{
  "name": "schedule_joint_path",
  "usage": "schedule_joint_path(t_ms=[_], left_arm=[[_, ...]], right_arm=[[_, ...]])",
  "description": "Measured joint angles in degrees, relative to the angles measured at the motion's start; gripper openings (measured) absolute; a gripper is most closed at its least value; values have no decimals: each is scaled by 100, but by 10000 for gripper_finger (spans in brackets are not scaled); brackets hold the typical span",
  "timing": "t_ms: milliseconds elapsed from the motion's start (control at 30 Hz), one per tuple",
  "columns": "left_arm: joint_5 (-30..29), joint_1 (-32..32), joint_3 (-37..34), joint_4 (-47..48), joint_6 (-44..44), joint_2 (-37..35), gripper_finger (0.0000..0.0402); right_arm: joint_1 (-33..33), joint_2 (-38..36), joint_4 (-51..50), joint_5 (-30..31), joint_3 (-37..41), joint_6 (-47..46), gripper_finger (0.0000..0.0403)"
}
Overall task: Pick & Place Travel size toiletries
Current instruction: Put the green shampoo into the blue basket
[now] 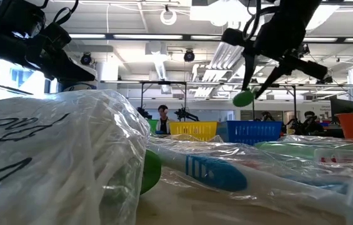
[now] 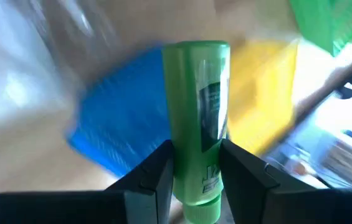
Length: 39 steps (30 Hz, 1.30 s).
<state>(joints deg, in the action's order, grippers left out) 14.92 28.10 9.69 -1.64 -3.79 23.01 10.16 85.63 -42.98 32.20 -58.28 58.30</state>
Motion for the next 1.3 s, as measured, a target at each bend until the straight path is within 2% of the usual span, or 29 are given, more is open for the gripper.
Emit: schedule_joint_path(t_ms=[300,467,633,700,900,1300], left_arm=[[-27,0,0,-10,0,1,30],[-31,2,0,-6,0,1,30],[-35,2,0,7,-39,-1,30],[-35,2,0,8,-55,1,30],[-57,2,-2,8,-94,-1,30],[-61,1,-7,14,-201,16,30]], right_arm=[[-916,-180,-35,-541,-3,1499,109],[-1358,-186,281,-892,-3,2227,109],[-1765,-117,351,-1672,-3,2683,109],[-1833,23,448,-1767,-3,2855,109],[-1885,373,668,-2227,-3,3031,109],[-2239,900,847,-2560,-1,2846,110]])
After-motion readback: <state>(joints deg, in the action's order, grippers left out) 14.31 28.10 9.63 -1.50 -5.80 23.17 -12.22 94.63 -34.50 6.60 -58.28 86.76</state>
